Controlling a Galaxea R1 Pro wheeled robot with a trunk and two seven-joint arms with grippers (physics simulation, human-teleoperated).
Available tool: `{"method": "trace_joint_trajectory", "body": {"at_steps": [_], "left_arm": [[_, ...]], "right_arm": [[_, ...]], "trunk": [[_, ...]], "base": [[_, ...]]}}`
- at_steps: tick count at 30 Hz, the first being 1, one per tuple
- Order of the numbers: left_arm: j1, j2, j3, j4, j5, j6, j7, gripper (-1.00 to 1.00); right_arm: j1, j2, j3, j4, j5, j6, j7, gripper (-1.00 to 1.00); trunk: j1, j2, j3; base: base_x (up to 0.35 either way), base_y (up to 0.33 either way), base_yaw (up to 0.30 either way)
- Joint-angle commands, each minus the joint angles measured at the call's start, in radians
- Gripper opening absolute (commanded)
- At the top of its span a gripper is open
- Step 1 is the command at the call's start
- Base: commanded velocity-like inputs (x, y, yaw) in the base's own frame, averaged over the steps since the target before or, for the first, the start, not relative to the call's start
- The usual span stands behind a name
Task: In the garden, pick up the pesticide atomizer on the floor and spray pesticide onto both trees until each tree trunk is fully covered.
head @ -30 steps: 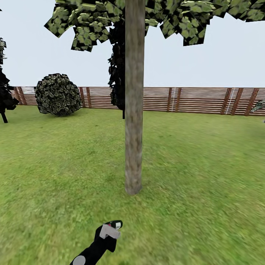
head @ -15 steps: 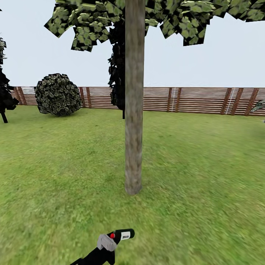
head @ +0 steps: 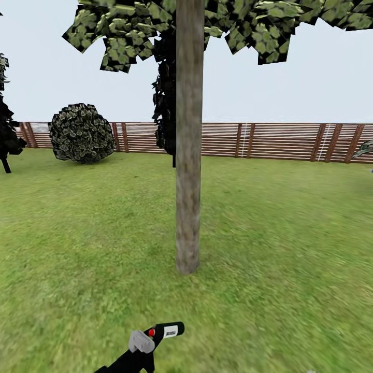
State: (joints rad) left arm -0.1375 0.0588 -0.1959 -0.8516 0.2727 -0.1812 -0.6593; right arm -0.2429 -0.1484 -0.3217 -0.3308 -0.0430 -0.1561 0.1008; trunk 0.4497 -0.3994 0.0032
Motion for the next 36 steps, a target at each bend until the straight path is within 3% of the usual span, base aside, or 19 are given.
{"method": "trace_joint_trajectory", "body": {"at_steps": [1,4,7,8,11,12,17,20,24,25,28,31,36], "left_arm": [[-0.001,0.001,-0.002,0.001,0.006,-0.004,-0.001,-1.00],[0.000,0.001,0.003,0.001,0.005,-0.004,-0.001,-1.00],[0.001,0.001,0.004,0.001,0.005,-0.004,-0.001,-1.00],[0.001,0.001,0.005,0.001,0.005,-0.005,0.000,-1.00],[0.001,0.001,0.005,0.000,0.005,-0.005,0.000,-1.00],[0.001,0.001,0.005,-0.001,0.005,-0.005,0.001,-1.00],[0.001,0.001,0.006,-0.003,0.005,-0.004,0.004,-1.00],[0.001,0.001,0.006,-0.005,0.004,-0.004,0.006,-1.00],[0.002,0.001,0.005,-0.007,0.004,-0.004,0.006,-1.00],[0.002,0.002,0.005,-0.008,0.004,-0.004,0.006,-1.00],[0.002,0.001,0.004,-0.010,0.004,-0.004,0.006,-1.00],[0.003,0.001,0.004,-0.013,0.005,-0.004,0.004,-1.00],[0.004,0.001,0.003,-0.015,0.005,-0.005,0.003,-1.00]], "right_arm": [[-0.001,-0.001,-0.008,-0.011,-0.005,-0.001,0.022,1.00],[-0.002,-0.003,-0.009,-0.082,-0.009,0.042,0.053,1.00],[-0.002,-0.003,-0.010,-0.191,-0.012,0.166,0.072,1.00],[-0.002,-0.001,-0.011,-0.260,-0.013,0.247,0.087,1.00],[-0.002,0.003,-0.012,-0.372,-0.014,0.368,0.122,1.00],[-0.001,0.005,-0.011,-0.449,-0.015,0.444,0.150,1.00],[0.000,0.009,-0.007,-0.686,-0.016,0.644,0.225,1.00],[0.001,0.011,-0.006,-0.899,-0.017,0.803,0.308,1.00],[0.002,0.010,-0.005,-1.057,-0.018,0.930,0.392,1.00],[0.002,0.009,-0.005,-1.127,-0.017,0.997,0.449,1.00],[-0.001,0.004,-0.005,-1.212,-0.017,1.101,0.565,1.00],[-0.026,-0.001,-0.005,-1.248,-0.017,1.165,0.639,1.00],[-0.054,-0.004,0.010,-1.265,-0.014,1.203,0.681,1.00]], "trunk": [[0.000,-0.001,0.000],[0.000,-0.001,0.000],[0.000,-0.001,0.000],[0.000,-0.001,0.000],[0.000,-0.001,0.000],[0.000,-0.001,0.000],[0.000,-0.001,0.000],[0.000,-0.001,0.000],[0.000,-0.001,0.000],[0.000,-0.001,0.000],[0.000,-0.001,0.000],[0.000,-0.001,0.000],[0.000,-0.001,0.000]], "base": [[0.000,0.000,0.000],[0.000,0.000,0.000],[0.000,0.000,0.000],[0.000,0.000,0.000],[0.000,0.000,0.000],[0.000,0.000,0.000],[0.000,0.000,0.000],[0.000,0.000,0.000],[0.000,0.000,0.000],[0.000,0.000,0.000],[0.000,0.000,0.000],[0.000,0.000,0.000],[0.000,0.000,0.000]]}}
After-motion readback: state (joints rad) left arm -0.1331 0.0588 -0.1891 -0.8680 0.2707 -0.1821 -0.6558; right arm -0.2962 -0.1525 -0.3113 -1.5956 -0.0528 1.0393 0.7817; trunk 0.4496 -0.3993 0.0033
